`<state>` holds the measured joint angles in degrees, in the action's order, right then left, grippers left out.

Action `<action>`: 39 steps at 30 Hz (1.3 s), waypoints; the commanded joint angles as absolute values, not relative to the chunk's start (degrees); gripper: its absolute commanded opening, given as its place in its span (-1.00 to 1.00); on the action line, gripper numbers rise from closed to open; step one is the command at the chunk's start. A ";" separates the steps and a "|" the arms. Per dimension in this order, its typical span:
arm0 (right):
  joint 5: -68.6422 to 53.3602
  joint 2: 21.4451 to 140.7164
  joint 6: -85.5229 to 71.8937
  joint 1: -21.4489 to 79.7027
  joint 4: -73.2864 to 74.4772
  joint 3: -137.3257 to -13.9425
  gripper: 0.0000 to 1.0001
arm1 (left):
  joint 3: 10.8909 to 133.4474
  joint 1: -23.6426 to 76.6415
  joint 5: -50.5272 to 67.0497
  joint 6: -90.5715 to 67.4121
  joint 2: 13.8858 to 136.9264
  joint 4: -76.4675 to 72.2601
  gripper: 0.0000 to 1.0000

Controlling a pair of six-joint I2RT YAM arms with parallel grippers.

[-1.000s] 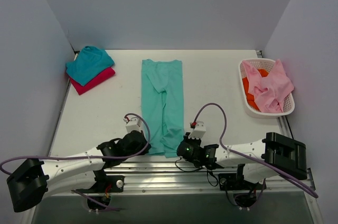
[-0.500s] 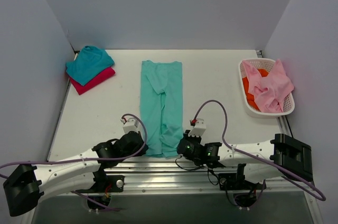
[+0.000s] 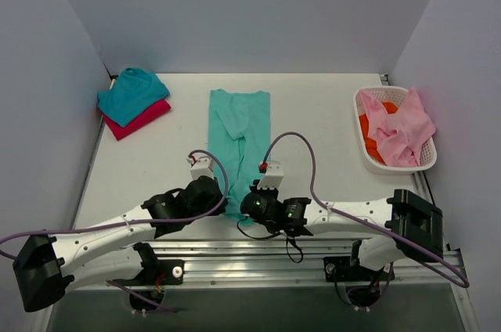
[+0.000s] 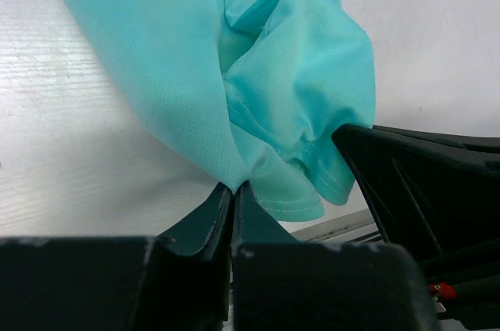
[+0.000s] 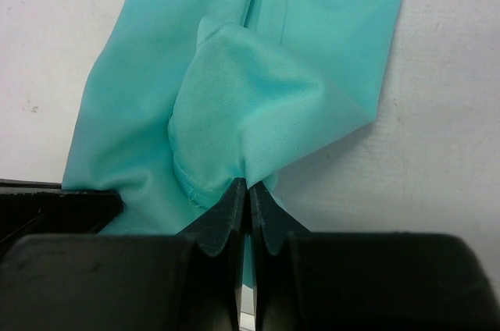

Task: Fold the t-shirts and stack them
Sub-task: Fold the tshirt

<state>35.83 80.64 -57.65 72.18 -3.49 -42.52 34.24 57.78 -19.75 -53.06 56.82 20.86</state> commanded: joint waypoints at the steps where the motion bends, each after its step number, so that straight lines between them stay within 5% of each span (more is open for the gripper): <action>1: 36.48 82.61 -54.33 70.58 -0.62 -46.92 -1.00 | 37.79 55.64 -19.96 -50.80 57.57 21.19 -0.89; 24: 26.90 96.40 -40.70 52.40 -1.58 -62.13 -1.00 | 49.37 26.57 2.28 -37.44 71.86 14.15 -0.87; 26: 25.50 100.61 -39.47 50.11 -0.53 -67.13 -1.00 | 52.10 24.53 4.56 -36.75 75.74 12.05 -0.77; 29: 22.69 109.63 -37.01 44.05 -0.26 -77.66 -0.99 | 62.80 20.40 10.88 -32.55 92.64 8.00 -0.31; 30: 21.63 112.91 -36.39 39.86 1.74 -82.57 -0.89 | 67.37 19.00 15.68 -31.30 97.51 8.09 0.01; 32: 22.23 123.16 -36.30 36.14 12.28 -100.60 0.14 | 83.70 14.69 22.20 -30.93 111.88 9.92 0.99; 33: 23.45 125.92 -36.91 34.82 15.78 -106.81 0.76 | 89.68 13.37 28.15 -31.46 116.50 11.41 0.88; 34: 24.86 128.38 -37.87 33.15 24.61 -112.88 0.99 | 101.40 11.53 30.82 -31.90 120.37 15.34 0.88; 37: 27.85 128.51 -38.67 33.39 27.78 -121.55 1.00 | 113.36 10.11 32.00 -31.99 127.27 24.96 0.88; 39: 30.05 122.54 -38.67 34.10 25.85 -116.15 1.00 | 108.66 10.02 32.60 -32.78 122.01 19.90 0.88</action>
<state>25.23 131.46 -38.63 31.29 17.67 -116.42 107.26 10.44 25.39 -33.50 128.46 17.21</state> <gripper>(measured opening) 0.997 0.939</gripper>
